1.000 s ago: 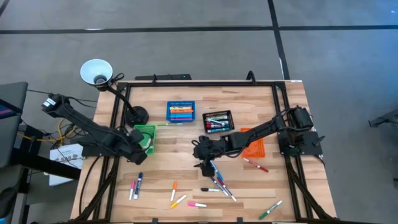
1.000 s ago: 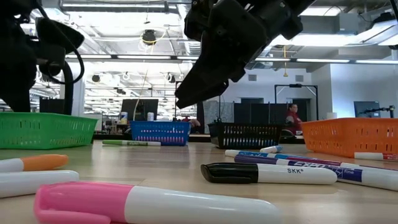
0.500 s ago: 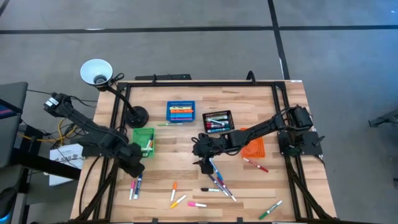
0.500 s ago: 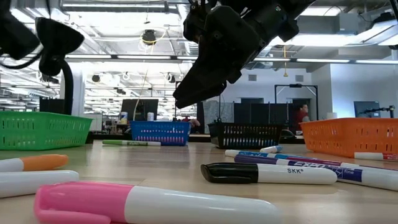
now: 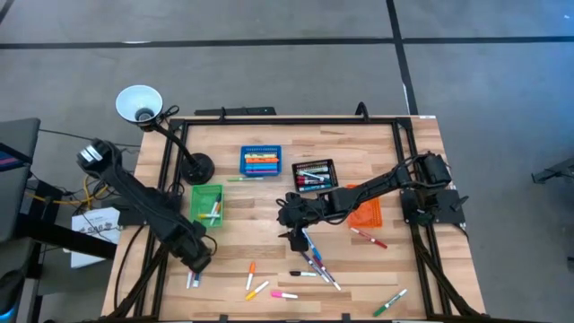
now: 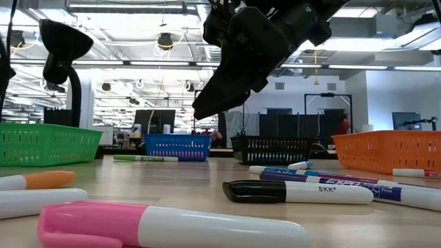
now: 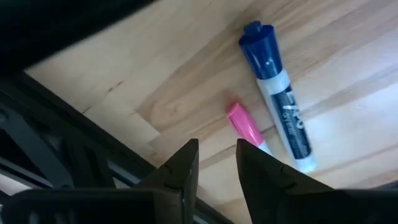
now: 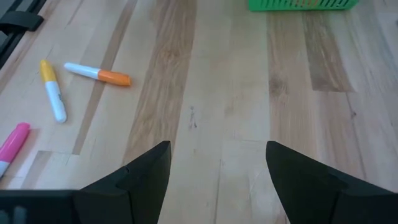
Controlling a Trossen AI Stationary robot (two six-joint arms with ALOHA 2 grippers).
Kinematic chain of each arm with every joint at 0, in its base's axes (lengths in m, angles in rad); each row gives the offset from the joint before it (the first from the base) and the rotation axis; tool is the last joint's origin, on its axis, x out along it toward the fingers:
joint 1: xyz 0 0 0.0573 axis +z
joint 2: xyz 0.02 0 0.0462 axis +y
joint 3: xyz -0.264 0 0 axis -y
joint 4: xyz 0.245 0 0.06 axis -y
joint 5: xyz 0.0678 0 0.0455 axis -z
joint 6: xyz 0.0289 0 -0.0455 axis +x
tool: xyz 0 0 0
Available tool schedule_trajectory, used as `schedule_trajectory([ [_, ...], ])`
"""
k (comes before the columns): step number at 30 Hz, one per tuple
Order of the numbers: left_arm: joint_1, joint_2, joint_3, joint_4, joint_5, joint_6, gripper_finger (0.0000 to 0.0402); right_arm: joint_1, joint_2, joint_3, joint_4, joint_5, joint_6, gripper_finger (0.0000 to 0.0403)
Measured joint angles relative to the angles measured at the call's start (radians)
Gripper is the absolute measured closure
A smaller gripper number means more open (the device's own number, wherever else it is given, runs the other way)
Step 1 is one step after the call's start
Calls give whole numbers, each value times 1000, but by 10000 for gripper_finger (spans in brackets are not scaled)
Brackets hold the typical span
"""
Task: Pick & Place Markers
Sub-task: Put the left pink highlighter pen into the green basket
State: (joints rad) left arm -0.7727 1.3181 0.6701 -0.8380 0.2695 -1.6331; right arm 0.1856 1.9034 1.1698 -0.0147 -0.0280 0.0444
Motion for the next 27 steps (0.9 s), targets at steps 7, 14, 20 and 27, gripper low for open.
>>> schedule_trajectory([
  [7,-40,53,0,69,0,-72,298,-4,0,0,0,0,0,148],
  [14,-65,72,0,117,-18,-138,298,-2,0,0,-4,-1,23,148],
  [20,-71,99,0,135,-34,-164,298,-2,0,0,-8,0,27,148],
  [27,-71,161,0,183,-34,-164,298,-2,0,0,-8,0,26,148],
])
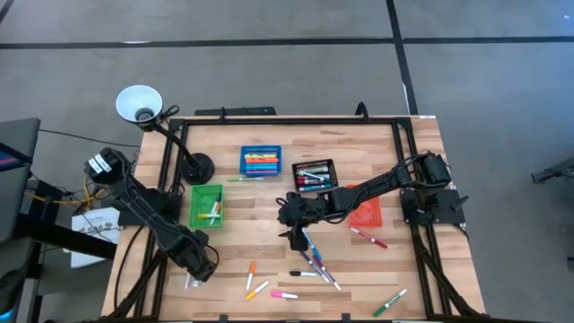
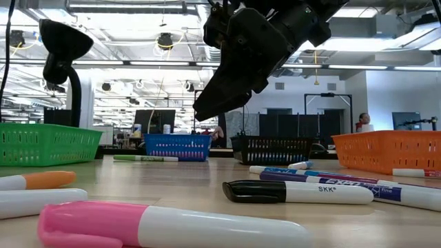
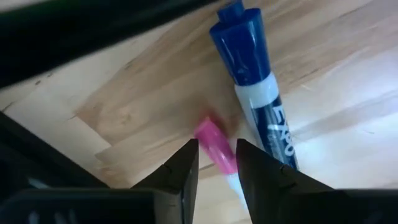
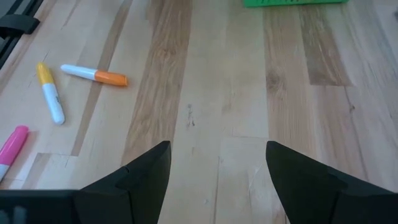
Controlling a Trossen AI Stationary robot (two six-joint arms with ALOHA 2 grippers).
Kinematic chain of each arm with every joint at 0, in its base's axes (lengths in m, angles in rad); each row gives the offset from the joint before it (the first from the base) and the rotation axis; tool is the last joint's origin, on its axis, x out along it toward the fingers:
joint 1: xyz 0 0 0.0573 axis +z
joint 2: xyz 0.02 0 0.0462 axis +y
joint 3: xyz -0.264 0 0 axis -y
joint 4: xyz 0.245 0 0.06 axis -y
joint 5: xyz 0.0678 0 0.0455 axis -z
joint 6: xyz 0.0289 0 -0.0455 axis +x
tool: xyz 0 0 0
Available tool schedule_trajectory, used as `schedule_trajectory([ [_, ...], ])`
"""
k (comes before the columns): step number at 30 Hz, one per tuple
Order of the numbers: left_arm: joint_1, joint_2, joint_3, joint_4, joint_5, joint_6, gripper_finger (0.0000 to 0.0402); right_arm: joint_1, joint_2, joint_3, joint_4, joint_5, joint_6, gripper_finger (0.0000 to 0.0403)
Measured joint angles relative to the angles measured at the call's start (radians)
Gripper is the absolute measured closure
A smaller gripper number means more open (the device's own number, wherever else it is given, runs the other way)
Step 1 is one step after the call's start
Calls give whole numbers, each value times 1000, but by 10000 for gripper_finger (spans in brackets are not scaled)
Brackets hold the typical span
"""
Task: Pick & Place Markers
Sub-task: Put the left pink highlighter pen into the green basket
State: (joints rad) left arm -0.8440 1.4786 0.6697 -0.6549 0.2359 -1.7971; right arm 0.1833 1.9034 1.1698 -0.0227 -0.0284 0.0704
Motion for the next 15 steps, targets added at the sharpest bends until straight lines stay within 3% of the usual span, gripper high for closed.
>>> schedule_trajectory([
  [7,0,35,3,6,5,4,303,-11,0,0,0,0,-1,148],
  [15,0,31,3,8,3,13,357,-29,0,0,0,0,-1,148],
])
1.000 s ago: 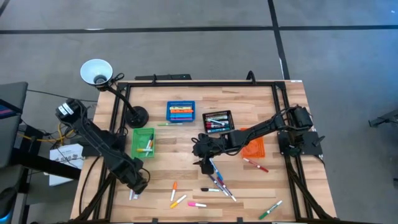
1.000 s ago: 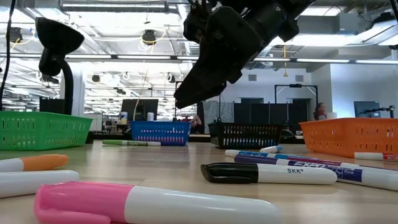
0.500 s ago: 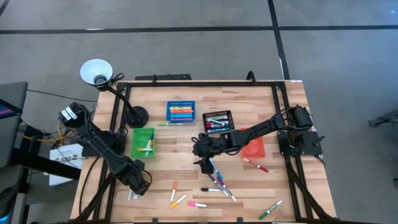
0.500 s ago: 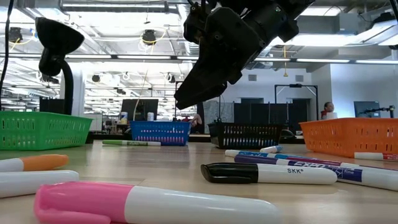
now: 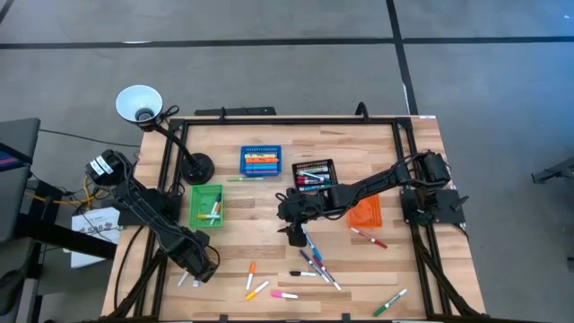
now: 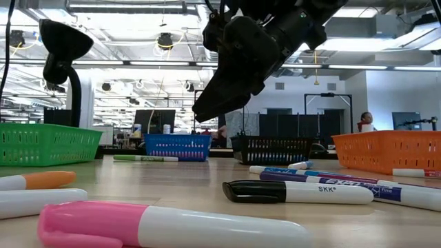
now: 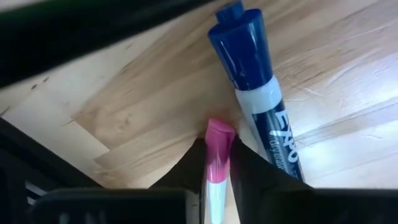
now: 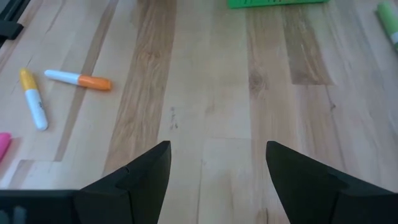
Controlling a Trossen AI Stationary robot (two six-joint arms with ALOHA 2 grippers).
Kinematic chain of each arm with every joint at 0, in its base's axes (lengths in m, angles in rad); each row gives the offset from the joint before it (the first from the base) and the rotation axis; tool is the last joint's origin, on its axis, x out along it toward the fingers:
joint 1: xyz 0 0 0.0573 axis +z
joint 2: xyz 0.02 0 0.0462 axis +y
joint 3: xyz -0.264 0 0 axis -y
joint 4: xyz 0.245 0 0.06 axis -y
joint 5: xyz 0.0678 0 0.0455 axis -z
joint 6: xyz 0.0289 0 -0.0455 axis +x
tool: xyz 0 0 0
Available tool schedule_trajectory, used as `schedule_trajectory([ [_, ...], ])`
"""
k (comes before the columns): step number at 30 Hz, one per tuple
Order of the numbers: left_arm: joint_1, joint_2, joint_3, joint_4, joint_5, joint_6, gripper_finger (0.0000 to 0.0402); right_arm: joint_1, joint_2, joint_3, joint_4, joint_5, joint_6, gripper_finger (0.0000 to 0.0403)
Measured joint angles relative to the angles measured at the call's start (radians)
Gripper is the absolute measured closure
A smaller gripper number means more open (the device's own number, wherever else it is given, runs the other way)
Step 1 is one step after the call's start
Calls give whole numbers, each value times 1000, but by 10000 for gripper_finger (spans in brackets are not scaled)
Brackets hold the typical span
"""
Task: Pick & Place Markers
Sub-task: Put the left pink highlighter pen into the green basket
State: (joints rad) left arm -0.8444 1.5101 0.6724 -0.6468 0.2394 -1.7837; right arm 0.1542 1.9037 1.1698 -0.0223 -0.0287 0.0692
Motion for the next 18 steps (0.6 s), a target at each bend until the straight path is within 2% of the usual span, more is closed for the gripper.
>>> schedule_trajectory([
  [6,-1,-19,1,-6,-9,31,343,0,0,0,1,0,-1,148],
  [12,1,-154,1,-42,-17,24,354,0,0,0,3,0,-1,148],
  [15,4,-246,1,-65,-90,23,356,0,0,0,3,0,0,148],
  [18,7,-343,1,-104,-218,25,357,0,0,0,3,0,0,148],
])
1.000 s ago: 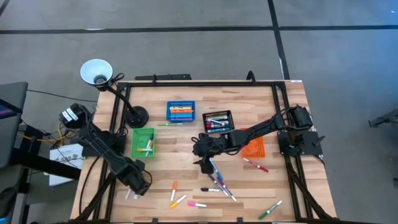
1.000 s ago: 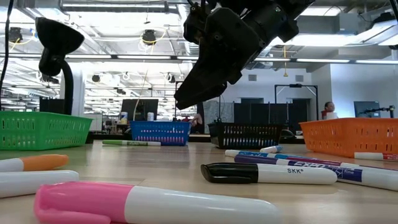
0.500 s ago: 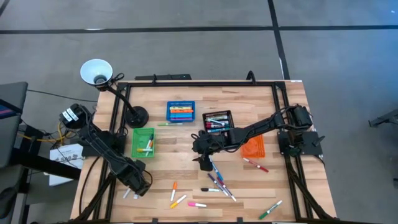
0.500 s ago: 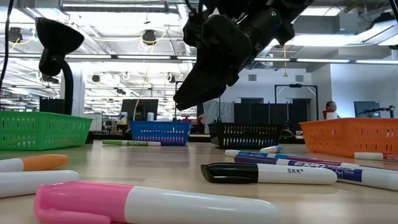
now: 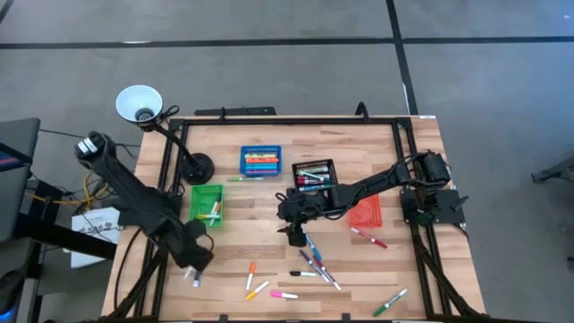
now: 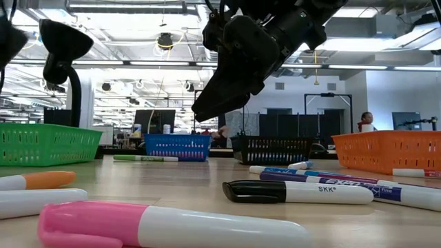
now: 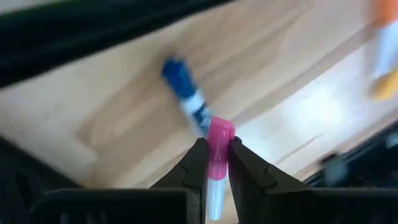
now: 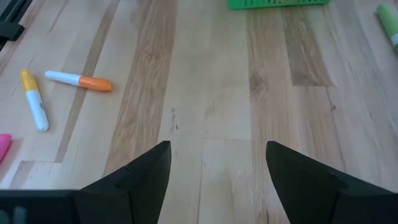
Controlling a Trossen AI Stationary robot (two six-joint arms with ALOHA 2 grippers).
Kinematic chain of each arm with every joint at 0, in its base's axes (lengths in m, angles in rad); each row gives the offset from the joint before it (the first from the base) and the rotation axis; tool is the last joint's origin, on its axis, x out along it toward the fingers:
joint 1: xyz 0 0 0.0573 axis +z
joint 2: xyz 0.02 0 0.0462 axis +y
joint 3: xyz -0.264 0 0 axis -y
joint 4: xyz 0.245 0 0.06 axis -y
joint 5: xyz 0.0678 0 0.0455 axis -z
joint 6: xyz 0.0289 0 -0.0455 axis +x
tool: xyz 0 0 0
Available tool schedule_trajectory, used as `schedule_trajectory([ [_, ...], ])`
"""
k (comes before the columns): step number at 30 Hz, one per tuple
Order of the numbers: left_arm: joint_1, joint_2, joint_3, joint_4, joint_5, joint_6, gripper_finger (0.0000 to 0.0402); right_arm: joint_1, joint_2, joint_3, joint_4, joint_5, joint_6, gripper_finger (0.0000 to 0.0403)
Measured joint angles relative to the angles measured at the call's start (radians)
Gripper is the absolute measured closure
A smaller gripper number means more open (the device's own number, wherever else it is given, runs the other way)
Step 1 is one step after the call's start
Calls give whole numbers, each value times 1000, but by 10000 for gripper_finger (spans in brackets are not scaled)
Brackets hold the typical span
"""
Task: Pick & Place Markers
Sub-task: Put the left pink highlighter pen into the green basket
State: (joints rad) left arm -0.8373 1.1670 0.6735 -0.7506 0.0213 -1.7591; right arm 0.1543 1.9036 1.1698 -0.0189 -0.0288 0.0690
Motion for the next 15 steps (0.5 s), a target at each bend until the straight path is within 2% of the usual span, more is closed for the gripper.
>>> schedule_trajectory([
  [5,29,-145,0,-59,-264,92,357,0,0,0,2,0,0,148],
  [10,122,-242,1,-75,-555,329,357,0,0,0,5,0,0,148],
  [12,178,-263,1,-83,-608,431,356,0,0,0,5,0,0,148],
  [15,280,-270,1,-105,-624,537,354,0,0,0,5,0,0,148],
])
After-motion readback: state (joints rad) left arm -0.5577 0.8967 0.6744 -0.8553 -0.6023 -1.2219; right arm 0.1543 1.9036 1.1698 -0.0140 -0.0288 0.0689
